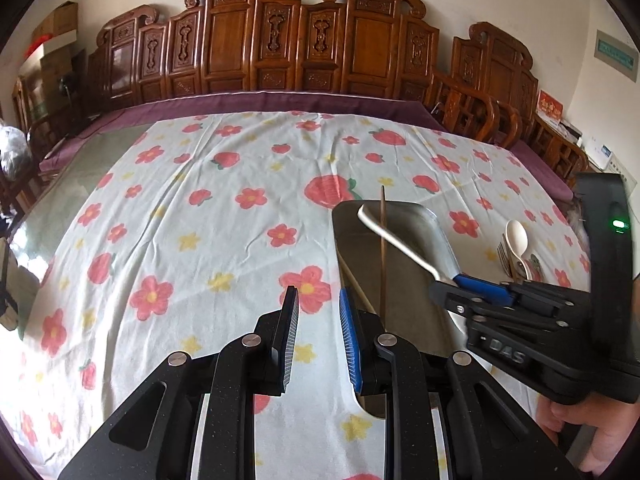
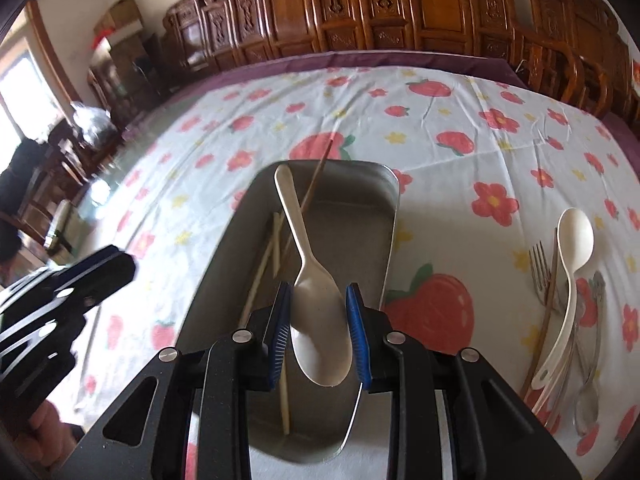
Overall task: Organize utensils
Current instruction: 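Lower the white spoon into the tray and open the right tool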
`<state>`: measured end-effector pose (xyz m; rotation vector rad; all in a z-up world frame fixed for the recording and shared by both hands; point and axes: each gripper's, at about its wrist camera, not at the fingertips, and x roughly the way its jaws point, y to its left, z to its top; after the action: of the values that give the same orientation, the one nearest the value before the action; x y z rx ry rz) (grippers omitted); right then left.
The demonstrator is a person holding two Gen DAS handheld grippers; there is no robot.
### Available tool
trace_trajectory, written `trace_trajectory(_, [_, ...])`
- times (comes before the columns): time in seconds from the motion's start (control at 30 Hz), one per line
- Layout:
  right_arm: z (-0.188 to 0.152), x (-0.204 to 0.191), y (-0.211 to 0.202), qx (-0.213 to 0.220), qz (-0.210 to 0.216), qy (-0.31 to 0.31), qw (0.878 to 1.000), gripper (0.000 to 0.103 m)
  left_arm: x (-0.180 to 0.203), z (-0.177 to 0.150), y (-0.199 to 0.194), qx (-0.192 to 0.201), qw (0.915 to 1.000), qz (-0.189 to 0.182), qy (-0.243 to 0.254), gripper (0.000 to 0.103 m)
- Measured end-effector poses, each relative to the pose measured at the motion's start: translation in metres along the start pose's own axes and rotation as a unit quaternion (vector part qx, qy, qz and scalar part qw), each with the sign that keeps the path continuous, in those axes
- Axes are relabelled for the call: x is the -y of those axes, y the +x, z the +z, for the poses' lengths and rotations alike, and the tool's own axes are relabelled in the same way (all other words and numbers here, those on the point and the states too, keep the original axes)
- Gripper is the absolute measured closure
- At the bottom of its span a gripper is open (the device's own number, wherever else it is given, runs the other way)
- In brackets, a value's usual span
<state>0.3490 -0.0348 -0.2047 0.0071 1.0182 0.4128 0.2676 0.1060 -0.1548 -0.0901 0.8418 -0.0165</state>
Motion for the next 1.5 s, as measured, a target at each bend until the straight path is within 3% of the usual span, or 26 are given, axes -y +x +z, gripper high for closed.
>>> trace_trajectory(0.2, [0.0, 0.0, 0.011, -0.03, -0.033, 0.022, 0.999, 0.073, -0.006, 0.001, -0.004, 0.004, 0.9999, -0.008, -0.009, 0.083])
trace_trajectory(0.4, [-0.009, -0.002, 0.005, -0.046, -0.023, 0.031, 0.998, 0.073, -0.007, 0.001, -0.007, 0.007, 0.9998, -0.014, -0.012, 0.083])
trace_trajectory(0.47, [-0.011, -0.004, -0.001, -0.035, -0.02, 0.025, 0.999, 0.073, -0.006, 0.001, -0.007, 0.007, 0.9998, -0.016, -0.011, 0.083])
trace_trajectory(0.53, [-0.013, -0.004, -0.007, -0.024, 0.012, 0.028, 0.999, 0.058, -0.005, 0.001, -0.008, 0.008, 0.9998, -0.016, -0.008, 0.083])
trace_trajectory(0.67, [-0.015, -0.006, -0.023, -0.002, 0.045, 0.017, 0.999, 0.057, -0.004, 0.0, -0.007, 0.007, 0.9998, -0.02, -0.006, 0.083])
trace_trajectory(0.93, [-0.018, 0.011, -0.054, 0.03, 0.034, -0.013, 0.999, 0.057, 0.005, -0.001, -0.009, 0.01, 0.9996, -0.027, 0.004, 0.083])
trace_trajectory(1.17, [-0.031, 0.049, -0.092, 0.063, -0.001, -0.02, 0.998, 0.057, 0.025, -0.006, -0.012, 0.014, 0.9987, -0.041, 0.025, 0.082])
trace_trajectory(1.33, [-0.047, 0.084, -0.116, 0.075, -0.037, -0.014, 0.996, 0.058, 0.042, -0.011, -0.015, 0.019, 0.9976, -0.049, 0.044, 0.072])
trace_trajectory(1.5, [-0.065, 0.118, -0.13, 0.076, -0.064, 0.0, 0.995, 0.06, 0.061, -0.016, -0.018, 0.024, 0.9962, -0.059, 0.06, 0.055])
